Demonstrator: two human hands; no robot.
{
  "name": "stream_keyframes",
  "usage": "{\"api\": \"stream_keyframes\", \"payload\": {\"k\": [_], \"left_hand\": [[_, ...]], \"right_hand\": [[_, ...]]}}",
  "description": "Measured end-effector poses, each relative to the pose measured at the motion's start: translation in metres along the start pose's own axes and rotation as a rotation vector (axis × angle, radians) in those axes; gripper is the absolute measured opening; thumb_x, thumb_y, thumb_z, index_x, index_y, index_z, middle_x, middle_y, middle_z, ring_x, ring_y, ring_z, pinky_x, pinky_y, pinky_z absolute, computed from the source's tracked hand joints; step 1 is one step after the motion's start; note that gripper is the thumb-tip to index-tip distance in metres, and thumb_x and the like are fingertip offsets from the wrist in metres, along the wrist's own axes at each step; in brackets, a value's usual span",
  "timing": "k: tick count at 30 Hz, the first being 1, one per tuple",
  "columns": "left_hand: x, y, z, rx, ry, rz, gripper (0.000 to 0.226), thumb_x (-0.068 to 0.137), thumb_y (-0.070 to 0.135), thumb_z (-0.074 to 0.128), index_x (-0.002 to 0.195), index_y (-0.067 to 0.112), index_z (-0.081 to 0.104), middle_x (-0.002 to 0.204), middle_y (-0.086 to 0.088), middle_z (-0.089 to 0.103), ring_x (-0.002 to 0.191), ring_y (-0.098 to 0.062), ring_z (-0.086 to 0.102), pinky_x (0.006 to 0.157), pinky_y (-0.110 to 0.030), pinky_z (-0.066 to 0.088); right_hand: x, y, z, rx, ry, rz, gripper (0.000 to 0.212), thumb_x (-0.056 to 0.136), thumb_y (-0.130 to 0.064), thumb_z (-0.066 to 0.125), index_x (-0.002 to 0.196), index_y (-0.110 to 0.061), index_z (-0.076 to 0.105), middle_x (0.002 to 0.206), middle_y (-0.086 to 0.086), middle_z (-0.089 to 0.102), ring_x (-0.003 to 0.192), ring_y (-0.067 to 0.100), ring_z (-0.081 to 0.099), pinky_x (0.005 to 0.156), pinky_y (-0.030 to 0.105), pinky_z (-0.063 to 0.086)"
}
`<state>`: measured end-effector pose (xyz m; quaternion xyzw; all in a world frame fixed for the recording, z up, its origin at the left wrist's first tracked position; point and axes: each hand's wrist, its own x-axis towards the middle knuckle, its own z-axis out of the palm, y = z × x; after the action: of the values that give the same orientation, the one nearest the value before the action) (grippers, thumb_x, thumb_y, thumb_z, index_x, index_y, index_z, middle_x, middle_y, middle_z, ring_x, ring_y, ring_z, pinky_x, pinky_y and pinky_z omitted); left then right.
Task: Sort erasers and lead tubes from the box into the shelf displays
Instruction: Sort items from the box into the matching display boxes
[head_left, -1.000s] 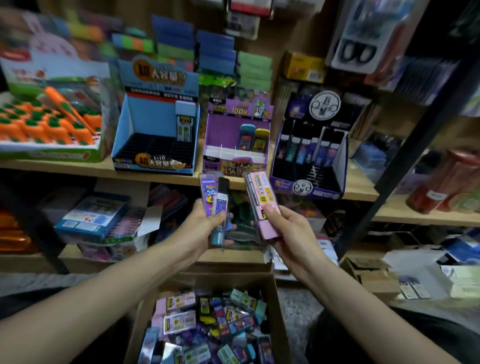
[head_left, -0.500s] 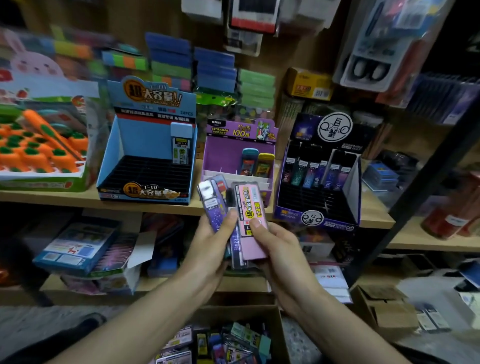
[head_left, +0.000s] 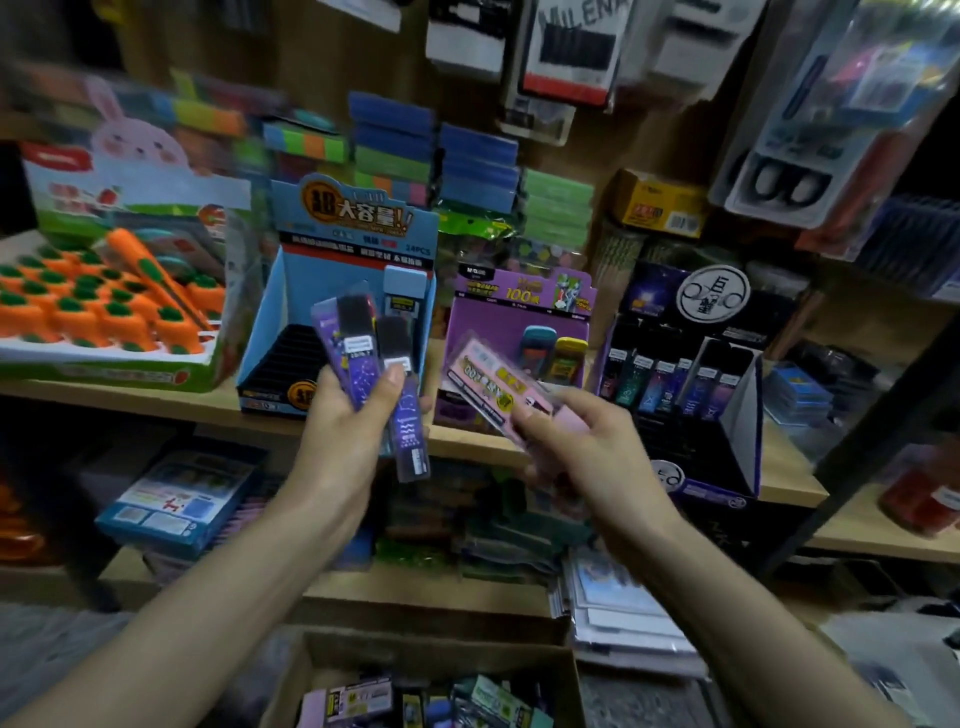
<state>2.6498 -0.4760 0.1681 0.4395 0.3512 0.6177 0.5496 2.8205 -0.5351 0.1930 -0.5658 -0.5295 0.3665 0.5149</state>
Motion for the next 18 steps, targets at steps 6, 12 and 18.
{"api": "stream_keyframes", "payload": {"k": [6,12,18], "left_hand": [[0.018,0.019,-0.063,0.062,0.096,0.069,0.021,0.094,0.014,0.050,0.114,0.019,0.052,0.096,-0.003,0.066,0.073,-0.007,0.070,0.056,-0.022,0.056],[0.023,0.023,-0.105,0.077,0.151,0.075,0.015,0.093,0.014,0.051,0.104,0.022,0.054,0.091,-0.002,0.068,0.071,-0.010,0.071,0.055,-0.024,0.057],[0.024,0.021,-0.111,0.080,0.127,0.049,0.019,0.089,0.021,0.055,0.106,0.029,0.054,0.088,0.004,0.073,0.077,-0.013,0.072,0.056,-0.024,0.056]], "right_hand": [[0.088,-0.030,0.054,-0.193,-0.024,-0.072,0.016,0.086,-0.020,0.064,0.085,-0.017,0.048,0.071,0.003,0.062,0.057,0.017,0.054,0.046,0.025,0.037],[0.160,-0.049,0.090,-0.448,-0.041,-0.286,0.015,0.079,-0.015,0.072,0.085,-0.005,0.064,0.071,0.008,0.061,0.064,0.016,0.052,0.059,0.025,0.043],[0.197,-0.056,0.109,-0.969,-0.096,-0.597,0.021,0.080,-0.016,0.072,0.088,-0.004,0.057,0.086,0.017,0.061,0.083,0.030,0.056,0.059,0.030,0.022]]}}
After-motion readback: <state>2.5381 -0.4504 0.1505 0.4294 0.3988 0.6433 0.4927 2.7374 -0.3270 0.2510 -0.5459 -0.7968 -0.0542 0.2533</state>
